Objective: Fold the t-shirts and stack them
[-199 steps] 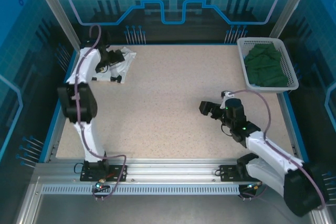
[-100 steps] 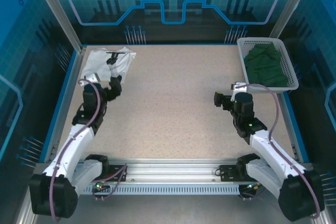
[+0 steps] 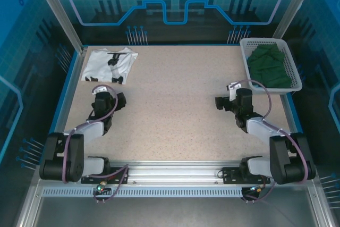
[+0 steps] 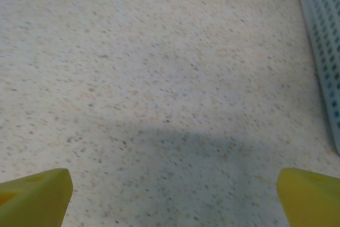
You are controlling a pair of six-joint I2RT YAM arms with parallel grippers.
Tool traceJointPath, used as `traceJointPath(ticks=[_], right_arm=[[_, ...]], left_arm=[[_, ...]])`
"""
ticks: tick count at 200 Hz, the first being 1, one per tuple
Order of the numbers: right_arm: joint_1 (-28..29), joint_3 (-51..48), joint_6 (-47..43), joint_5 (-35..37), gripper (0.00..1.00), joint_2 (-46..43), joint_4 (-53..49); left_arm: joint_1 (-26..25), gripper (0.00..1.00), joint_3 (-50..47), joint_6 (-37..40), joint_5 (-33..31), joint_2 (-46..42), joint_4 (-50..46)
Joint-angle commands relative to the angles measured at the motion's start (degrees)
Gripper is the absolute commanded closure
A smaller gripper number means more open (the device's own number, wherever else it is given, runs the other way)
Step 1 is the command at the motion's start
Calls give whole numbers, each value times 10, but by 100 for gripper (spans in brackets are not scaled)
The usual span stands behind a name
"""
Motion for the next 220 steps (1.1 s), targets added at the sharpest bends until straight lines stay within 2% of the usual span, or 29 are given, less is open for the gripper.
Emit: traceJointPath(ticks=[1, 32, 50, 65, 82, 94, 108, 135, 146, 183, 220], right_arm=[[-10, -13, -14, -55, 0, 16, 109], [-13, -23, -23, -51, 0, 35, 173], [-20, -67, -21, -51, 0, 39, 257], [-25, -75, -17, -60, 0, 39, 271], [-23, -77, -23, -66, 0, 45, 281], [-24, -82, -21, -60, 0, 54, 295], [-19, -82, -27, -60, 0, 61, 302], [-10, -81, -34, -46, 0, 68, 305], [-8, -86, -33, -40, 0, 77, 321], [-8, -95, -37, -47, 0, 106, 361], [-7, -117, -35, -31, 0, 107, 408]], left_arm=[[5, 1, 25, 35, 64, 20, 61], [-15, 1, 2, 60, 63, 3, 93], [-35, 1, -17, 73, 36, -11, 118], [-45, 1, -24, 76, 19, -16, 126], [-45, 1, -10, 69, -4, -11, 107], [-44, 1, -7, 71, 7, -23, 92], [-44, 1, -22, 87, 2, -9, 133], [-44, 1, -14, 101, 2, -4, 123], [-43, 1, -32, 112, -3, -8, 162], [-14, 1, -28, 112, 61, -1, 166], [-5, 1, -31, 111, 37, 11, 191]])
